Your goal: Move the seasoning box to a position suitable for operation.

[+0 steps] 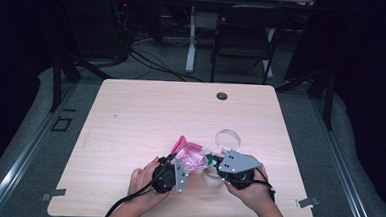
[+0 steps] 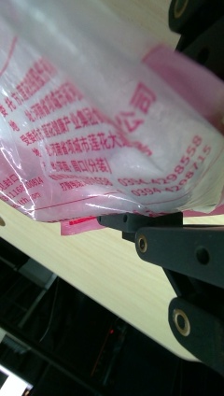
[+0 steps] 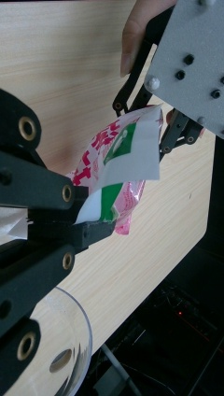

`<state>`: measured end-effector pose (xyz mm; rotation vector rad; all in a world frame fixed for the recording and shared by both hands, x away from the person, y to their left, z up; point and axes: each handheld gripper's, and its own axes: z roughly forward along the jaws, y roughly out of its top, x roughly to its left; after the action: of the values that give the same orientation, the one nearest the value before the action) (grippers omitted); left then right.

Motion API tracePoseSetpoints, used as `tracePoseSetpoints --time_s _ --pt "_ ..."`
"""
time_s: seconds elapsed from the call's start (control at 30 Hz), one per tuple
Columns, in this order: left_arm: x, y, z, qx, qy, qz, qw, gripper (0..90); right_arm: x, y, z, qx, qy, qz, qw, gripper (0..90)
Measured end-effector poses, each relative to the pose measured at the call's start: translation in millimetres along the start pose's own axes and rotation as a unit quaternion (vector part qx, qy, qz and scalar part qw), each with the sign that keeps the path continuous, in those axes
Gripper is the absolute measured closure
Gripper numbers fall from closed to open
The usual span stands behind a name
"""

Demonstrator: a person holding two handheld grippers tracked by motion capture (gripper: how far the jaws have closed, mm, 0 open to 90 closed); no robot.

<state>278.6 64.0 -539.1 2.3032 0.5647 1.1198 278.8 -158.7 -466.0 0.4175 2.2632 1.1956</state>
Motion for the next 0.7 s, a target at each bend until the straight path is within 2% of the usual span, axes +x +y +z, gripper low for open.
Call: tracePoseSetpoints --time_s 0.03,0.07,0.4,0.7 --pt "0.0 0.0 0.0 0.0 0.0 0.0 1.0 68.2 0.0 0.0 0.0 0.0 0.0 0.0 1.0 90.0" --pt "0.9 -1.1 1.1 0.002 -0.013 -0.016 0.9998 68.2 -0.1 -0.2 1.2 0.001 0.0 0.002 1.0 90.0" --pt "0.1 -4.9 4.7 0.0 -0.036 -0.039 0.9986 66.9 2.0 1.5 2.3 0.003 0.0 -0.006 1.0 90.0" --pt "0.7 -8.0 8.6 0.003 -0.063 -0.063 0.996 65.9 2.6 0.8 4.0 0.006 0.004 -0.009 0.9999 90.0"
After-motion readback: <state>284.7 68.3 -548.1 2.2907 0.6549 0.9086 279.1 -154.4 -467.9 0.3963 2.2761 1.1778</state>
